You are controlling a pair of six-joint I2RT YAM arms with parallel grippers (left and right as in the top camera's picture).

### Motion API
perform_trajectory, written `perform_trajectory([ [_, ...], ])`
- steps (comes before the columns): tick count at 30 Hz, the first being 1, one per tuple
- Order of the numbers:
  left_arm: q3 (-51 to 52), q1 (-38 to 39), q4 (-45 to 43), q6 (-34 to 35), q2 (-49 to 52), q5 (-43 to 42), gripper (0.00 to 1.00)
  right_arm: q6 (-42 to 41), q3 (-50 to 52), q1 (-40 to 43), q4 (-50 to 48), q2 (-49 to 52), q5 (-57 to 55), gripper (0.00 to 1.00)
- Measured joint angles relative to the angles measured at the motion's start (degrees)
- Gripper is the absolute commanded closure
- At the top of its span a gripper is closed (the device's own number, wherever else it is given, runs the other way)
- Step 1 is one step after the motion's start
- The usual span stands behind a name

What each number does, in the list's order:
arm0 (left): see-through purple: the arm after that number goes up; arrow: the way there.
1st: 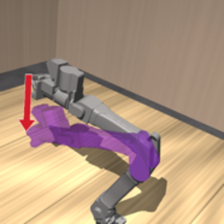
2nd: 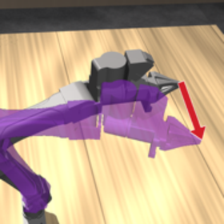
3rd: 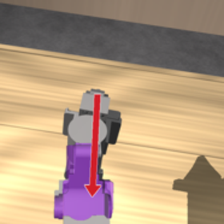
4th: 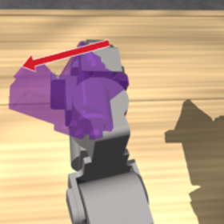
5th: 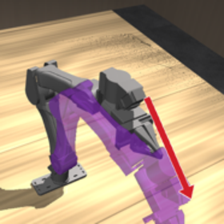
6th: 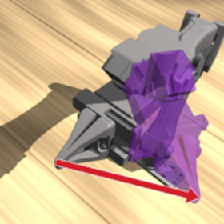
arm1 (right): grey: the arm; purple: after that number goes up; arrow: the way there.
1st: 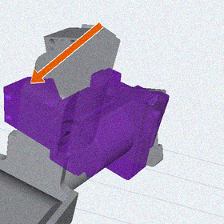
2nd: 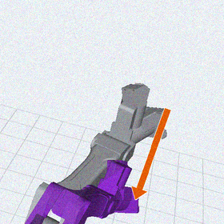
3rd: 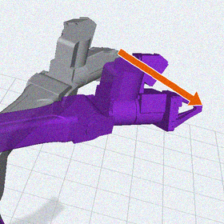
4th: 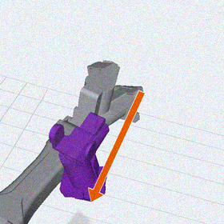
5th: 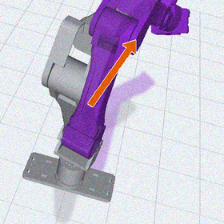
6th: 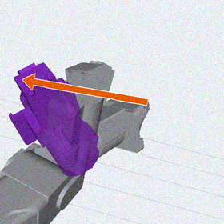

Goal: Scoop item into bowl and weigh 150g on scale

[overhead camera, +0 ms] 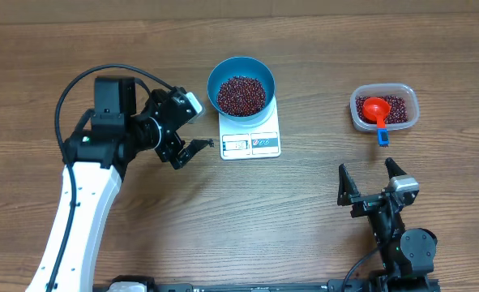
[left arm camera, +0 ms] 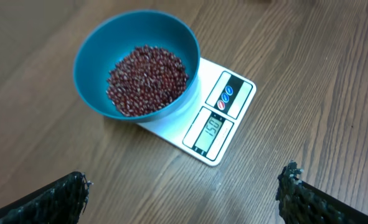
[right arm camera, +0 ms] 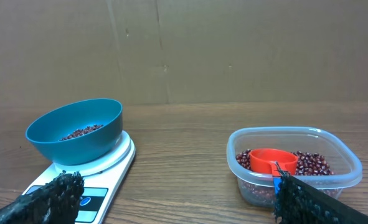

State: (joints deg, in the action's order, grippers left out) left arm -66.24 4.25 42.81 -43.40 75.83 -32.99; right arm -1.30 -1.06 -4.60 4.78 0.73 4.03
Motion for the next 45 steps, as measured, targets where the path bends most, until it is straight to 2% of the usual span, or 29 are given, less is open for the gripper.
perform_trajectory([
  [11,0.0,0.0,0.0,0.0,-9.4,0.3,0.00,0.0,0.0,0.0,0.0,0.0,0.0,0.00],
  [20,0.0,0.0,0.0,0.0,-17.7,7.8,0.00,0.0,0.0,0.0,0.0,0.0,0.0,0.00],
  [34,0.0,0.0,1.4,0.0,-26.8,12.3,0.00,0.0,0.0,0.0,0.0,0.0,0.0,0.00],
  [45,0.0,0.0,6.3,0.4,-33.8,17.2,0.00,0.0,0.0,0.0,0.0,0.0,0.0,0.00],
])
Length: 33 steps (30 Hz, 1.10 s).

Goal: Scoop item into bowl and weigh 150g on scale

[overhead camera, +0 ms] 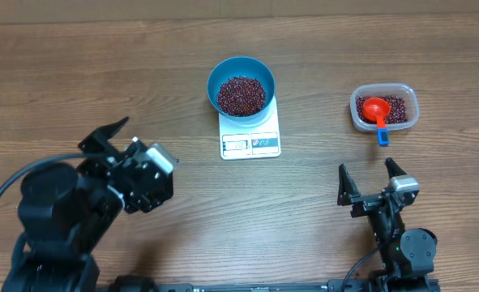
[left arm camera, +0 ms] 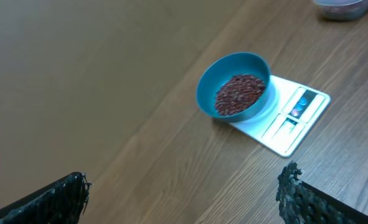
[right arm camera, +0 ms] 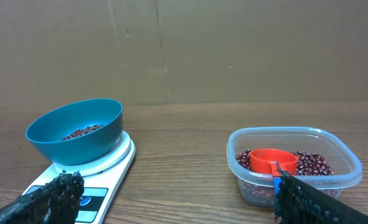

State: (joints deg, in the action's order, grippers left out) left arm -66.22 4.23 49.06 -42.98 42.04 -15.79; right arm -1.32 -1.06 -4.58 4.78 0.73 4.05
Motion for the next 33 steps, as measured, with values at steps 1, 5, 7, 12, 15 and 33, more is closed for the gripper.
perform_trajectory([
  [1,0.1,0.0,0.3,0.8,-0.9,0.4,0.00,0.0,0.0,0.0,0.0,0.0,0.0,0.00],
  [5,1.9,0.0,-1.6,4.3,-5.3,1.6,0.00,0.0,0.0,0.0,0.0,0.0,0.0,0.00],
  [7,4.7,0.0,-6.0,7.4,-7.9,2.6,0.01,0.0,0.0,0.0,0.0,0.0,0.0,0.00],
  [12,15.2,-0.3,-19.9,24.9,-14.5,13.4,0.00,0.0,0.0,0.0,0.0,0.0,0.0,0.00],
  [15,22.7,-0.3,-26.7,32.4,-18.8,18.6,0.00,0.0,0.0,0.0,0.0,0.0,0.0,0.00],
  [33,56.3,-0.3,-48.1,42.9,-40.3,28.6,0.00,0.0,0.0,0.0,0.0,0.0,0.0,0.00],
])
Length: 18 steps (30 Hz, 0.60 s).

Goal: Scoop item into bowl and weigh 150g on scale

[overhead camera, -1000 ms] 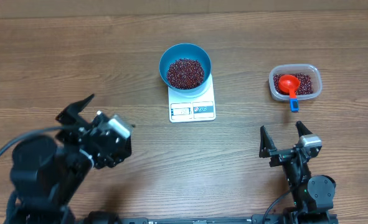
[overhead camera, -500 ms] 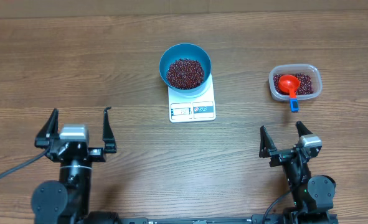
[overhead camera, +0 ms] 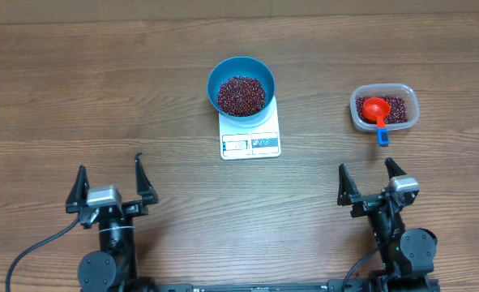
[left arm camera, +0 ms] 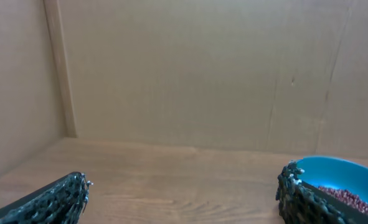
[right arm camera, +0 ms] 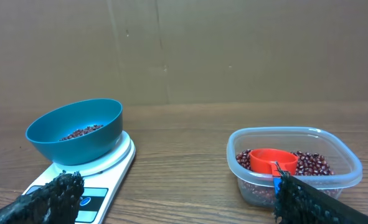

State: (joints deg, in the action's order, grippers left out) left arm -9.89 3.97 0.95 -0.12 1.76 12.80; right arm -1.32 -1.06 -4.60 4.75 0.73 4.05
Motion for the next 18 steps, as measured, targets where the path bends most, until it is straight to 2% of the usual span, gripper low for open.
perform_trajectory([
  [10,8.2,0.0,-4.4,0.2,-0.9,0.1,0.00,0.0,0.0,0.0,0.0,0.0,0.0,0.00],
  [18,9.3,0.0,-2.5,0.2,-0.9,-0.2,0.00,0.0,0.0,0.0,0.0,0.0,0.0,0.00],
])
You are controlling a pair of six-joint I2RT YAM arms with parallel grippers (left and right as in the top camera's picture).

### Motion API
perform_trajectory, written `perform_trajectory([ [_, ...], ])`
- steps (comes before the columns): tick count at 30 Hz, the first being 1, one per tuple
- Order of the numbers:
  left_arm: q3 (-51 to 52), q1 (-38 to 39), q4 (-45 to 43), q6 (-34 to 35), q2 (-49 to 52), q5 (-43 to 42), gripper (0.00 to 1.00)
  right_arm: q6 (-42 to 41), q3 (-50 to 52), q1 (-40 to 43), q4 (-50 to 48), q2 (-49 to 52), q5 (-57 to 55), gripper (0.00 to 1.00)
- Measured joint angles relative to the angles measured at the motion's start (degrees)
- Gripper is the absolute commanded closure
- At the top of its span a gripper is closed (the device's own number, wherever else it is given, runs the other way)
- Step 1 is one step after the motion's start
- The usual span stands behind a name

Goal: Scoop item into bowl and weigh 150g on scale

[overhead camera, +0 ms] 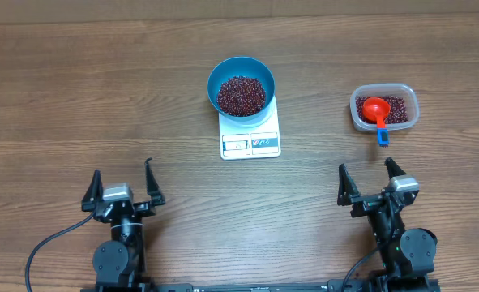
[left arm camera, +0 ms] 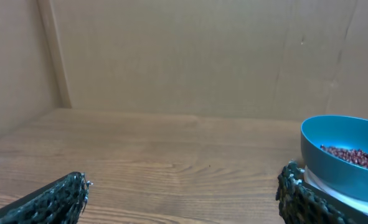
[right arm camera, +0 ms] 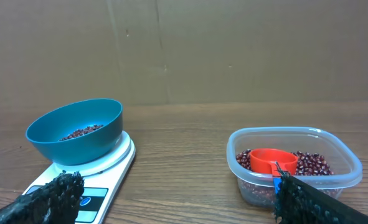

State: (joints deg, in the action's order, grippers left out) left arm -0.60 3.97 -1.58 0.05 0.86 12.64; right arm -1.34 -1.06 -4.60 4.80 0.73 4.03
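A blue bowl (overhead camera: 241,87) holding red beans sits on the white scale (overhead camera: 250,136) at the table's middle back. At the back right, a clear plastic container (overhead camera: 384,107) of red beans has a red scoop (overhead camera: 375,109) with a blue handle resting in it. My left gripper (overhead camera: 123,186) stands open near the front left, nothing between its fingers. My right gripper (overhead camera: 372,182) stands open near the front right, also empty. In the right wrist view the bowl (right arm camera: 75,130) is at left and the container (right arm camera: 294,163) at right.
Brown cardboard walls (right arm camera: 233,50) close off the back and left of the wooden table (overhead camera: 101,89). A black cable (overhead camera: 49,242) trails from the left arm's base at the front edge.
My left gripper has shifted slightly right along the front edge, so its wrist view shows more of the blue bowl. The right arm, bowl, scale and container are unchanged.
My left arm was stretched out with its open gripper beside the scale, looking down at the bowl and display. It then stood drawn back and raised at the left. Later it was parked at the front left, where it stays. The right arm stayed still throughout.
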Motion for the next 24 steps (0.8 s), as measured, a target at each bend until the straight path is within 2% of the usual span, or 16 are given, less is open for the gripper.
perform_trajectory([
  [4,0.1,0.0,5.1,-0.1,0.0,-1.5,0.00,0.0,0.0,0.0,0.0,0.0,0.0,0.00],
  [24,0.1,0.0,5.2,-0.7,-0.1,-3.0,0.01,0.0,0.0,0.0,0.0,0.0,0.0,0.00],
])
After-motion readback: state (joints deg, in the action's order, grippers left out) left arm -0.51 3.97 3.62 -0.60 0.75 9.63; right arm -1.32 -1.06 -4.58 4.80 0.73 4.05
